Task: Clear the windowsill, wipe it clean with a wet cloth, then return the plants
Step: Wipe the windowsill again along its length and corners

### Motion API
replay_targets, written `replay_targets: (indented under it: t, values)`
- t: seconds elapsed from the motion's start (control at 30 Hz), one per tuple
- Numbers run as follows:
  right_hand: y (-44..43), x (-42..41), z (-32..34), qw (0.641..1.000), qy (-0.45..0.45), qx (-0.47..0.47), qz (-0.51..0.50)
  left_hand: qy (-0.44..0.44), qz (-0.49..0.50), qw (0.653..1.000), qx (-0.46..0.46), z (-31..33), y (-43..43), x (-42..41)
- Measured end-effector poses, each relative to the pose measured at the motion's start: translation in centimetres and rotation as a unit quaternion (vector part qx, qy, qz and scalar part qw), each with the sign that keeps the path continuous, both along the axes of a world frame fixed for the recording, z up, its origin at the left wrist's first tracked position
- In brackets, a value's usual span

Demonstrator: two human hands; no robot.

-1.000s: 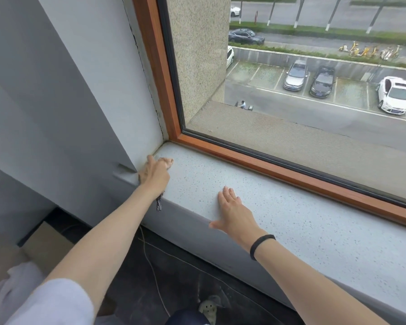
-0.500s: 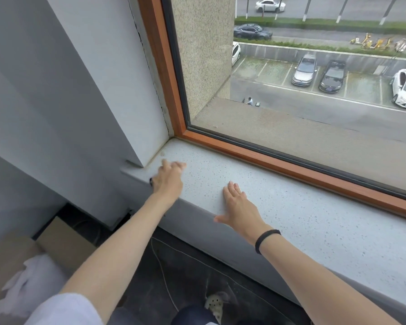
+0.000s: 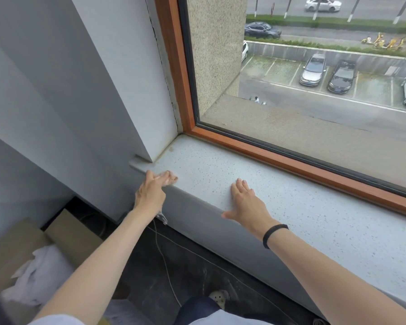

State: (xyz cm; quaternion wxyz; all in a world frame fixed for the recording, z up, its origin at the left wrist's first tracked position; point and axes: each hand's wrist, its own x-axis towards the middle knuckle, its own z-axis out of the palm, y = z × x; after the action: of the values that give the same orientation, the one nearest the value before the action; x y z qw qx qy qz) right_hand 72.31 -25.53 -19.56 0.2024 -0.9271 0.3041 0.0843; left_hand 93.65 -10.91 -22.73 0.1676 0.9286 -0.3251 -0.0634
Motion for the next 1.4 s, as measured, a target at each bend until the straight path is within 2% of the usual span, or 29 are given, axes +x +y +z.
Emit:
replay_targets:
  t: [0.2,0.27,0.4,0.47,0.57,0.77,0.97,1.2,1.33,1.4]
  values:
    - [-0.2,0.3,0.7,1.000,0.007,-0.015,0.006,0.040,0.138,0.989,-0.020,1.8,0.2,5.1]
    - [-0.3,0.5,0.6,1.000,0.004,-0.015,0.010,0.054,0.134,0.989,-0.031,1.9,-0.4,4.2]
    - [-0.4,0.4,0.8,1.000,0.006,-0.014,0.008,0.020,0.089,0.996,-0.018,1.1,0.1,3.3]
    - [-0.6,0.3,0.7,1.000,0.006,-0.011,0.008,0.026,0.131,0.990,-0.032,1.8,0.1,5.1]
    - [-0.7,0.5,0.6,1.000,-0.001,-0.013,0.007,0.029,0.174,0.984,-0.006,3.3,-0.9,7.2]
    - [-0.8,0.4,0.6,1.000,-0.003,-0.009,0.005,0.000,0.122,0.992,0.016,1.7,1.0,7.1]
    - [-1.0,0.1,0.5,1.000,-0.010,-0.011,0.004,0.027,0.109,0.994,-0.010,2.4,0.4,10.5]
    - [-1.1,0.2,0.7,1.000,-0.006,-0.009,0.006,0.028,0.054,0.996,0.063,2.0,2.5,11.7]
    - [-1.2,0.2,0.9,1.000,-0.007,-0.008,0.006,0.036,0.070,0.996,0.033,2.5,0.9,11.5]
    - [-1.2,0.3,0.9,1.000,-0.005,-0.007,0.007,0.048,0.046,0.997,0.032,2.0,0.9,9.6]
